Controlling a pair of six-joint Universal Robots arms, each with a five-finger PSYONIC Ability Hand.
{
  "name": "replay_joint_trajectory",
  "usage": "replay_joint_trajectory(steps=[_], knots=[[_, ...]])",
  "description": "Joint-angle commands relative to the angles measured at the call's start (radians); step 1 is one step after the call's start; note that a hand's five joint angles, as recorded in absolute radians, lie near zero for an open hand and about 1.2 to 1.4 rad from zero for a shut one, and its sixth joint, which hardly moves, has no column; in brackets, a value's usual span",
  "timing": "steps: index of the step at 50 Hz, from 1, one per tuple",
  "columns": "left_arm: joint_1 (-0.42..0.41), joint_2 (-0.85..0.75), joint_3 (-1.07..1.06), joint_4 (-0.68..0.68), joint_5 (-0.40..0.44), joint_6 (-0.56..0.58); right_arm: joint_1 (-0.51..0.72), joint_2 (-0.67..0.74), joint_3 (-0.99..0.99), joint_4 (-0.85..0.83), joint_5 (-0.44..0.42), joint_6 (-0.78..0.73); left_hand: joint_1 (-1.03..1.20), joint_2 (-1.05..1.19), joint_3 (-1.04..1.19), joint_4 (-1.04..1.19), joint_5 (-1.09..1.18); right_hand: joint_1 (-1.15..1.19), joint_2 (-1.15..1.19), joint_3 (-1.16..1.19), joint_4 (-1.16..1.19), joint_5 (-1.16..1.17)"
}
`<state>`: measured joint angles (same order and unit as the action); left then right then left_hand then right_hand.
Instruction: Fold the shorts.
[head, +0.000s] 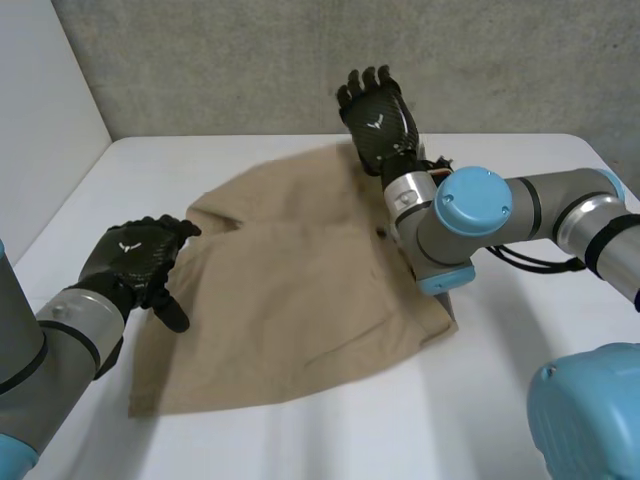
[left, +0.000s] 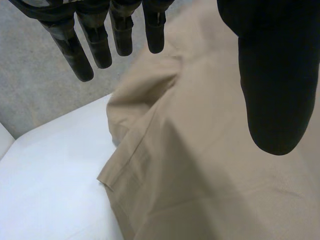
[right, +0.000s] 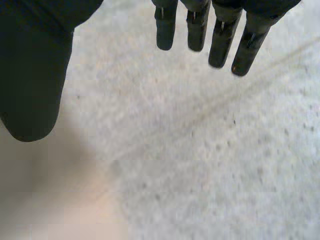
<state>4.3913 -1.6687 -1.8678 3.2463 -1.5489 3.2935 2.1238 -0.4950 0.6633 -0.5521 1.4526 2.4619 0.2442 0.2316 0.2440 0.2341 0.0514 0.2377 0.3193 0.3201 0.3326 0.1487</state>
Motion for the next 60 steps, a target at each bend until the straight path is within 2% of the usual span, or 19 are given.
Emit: replay_joint_trajectory(steps=[1,7,12,15,20,23,26,36,40,41,45,55,60], knots=[[-0.022,0.004,-0.01,0.0,0.0,0.006,-0.015,-0.138,0.177,0.015,0.038,0.031,-0.037,-0.024,-0.036,-0.026,-0.018,-0.063,-0.145,-0.146,-0.158,-0.149],[-0.047,0.007,-0.011,-0.005,-0.002,0.012,-0.022,-0.344,0.378,0.067,0.031,0.083,-0.022,-0.009,-0.022,-0.012,-0.004,-0.063,-0.145,-0.146,-0.158,-0.149],[-0.05,0.032,-0.021,-0.025,-0.002,0.041,-0.059,-0.496,0.518,0.321,-0.007,0.092,-0.01,0.002,-0.01,0.0,0.008,-0.063,-0.145,-0.146,-0.158,-0.149],[-0.05,0.061,-0.044,-0.045,-0.002,0.089,-0.073,-0.53,0.562,0.444,-0.049,0.095,-0.001,0.011,-0.001,0.009,0.017,-0.063,-0.145,-0.146,-0.158,-0.149],[-0.05,0.104,-0.089,-0.054,-0.006,0.156,-0.131,-0.551,0.654,0.697,-0.165,0.101,0.057,0.07,0.057,0.067,0.076,-0.063,-0.145,-0.146,-0.158,-0.149],[-0.052,0.127,-0.132,-0.054,-0.008,0.179,-0.159,-0.554,0.705,0.75,-0.21,0.103,0.107,0.12,0.107,0.117,0.125,-0.063,-0.145,-0.146,-0.158,-0.149],[-0.049,0.133,-0.174,-0.053,-0.007,0.183,-0.183,-0.554,0.768,0.745,-0.244,0.103,0.137,0.149,0.137,0.147,0.155,0.082,0.0,-0.001,-0.013,-0.004],[-0.03,0.121,-0.245,-0.025,-0.005,0.184,-0.208,-0.545,0.865,0.621,-0.255,0.101,0.122,0.135,0.122,0.132,0.14,0.226,0.144,0.143,0.131,0.14],[-0.023,0.121,-0.255,-0.002,-0.005,0.184,-0.208,-0.536,0.871,0.578,-0.248,0.101,0.119,0.132,0.119,0.129,0.137,0.586,0.505,0.504,0.491,0.501],[-0.021,0.121,-0.257,0.0,-0.005,0.184,-0.208,-0.54,0.875,0.572,-0.248,0.101,0.119,0.132,0.119,0.129,0.137,0.788,0.706,0.705,0.693,0.702],[-0.021,0.119,-0.258,0.004,-0.005,0.184,-0.206,-0.55,0.883,0.577,-0.241,0.101,0.113,0.126,0.113,0.123,0.131,1.08,0.998,0.998,0.985,0.994],[-0.01,0.119,-0.266,0.004,-0.007,0.184,-0.214,-0.586,0.953,0.609,-0.228,0.101,0.104,0.117,0.105,0.114,0.123,1.159,1.077,1.076,1.064,1.073],[-0.01,0.119,-0.275,0.004,-0.007,0.186,-0.257,-0.623,1.003,0.617,-0.233,0.108,0.11,0.123,0.11,0.12,0.129,1.159,1.077,1.076,1.064,1.073]])
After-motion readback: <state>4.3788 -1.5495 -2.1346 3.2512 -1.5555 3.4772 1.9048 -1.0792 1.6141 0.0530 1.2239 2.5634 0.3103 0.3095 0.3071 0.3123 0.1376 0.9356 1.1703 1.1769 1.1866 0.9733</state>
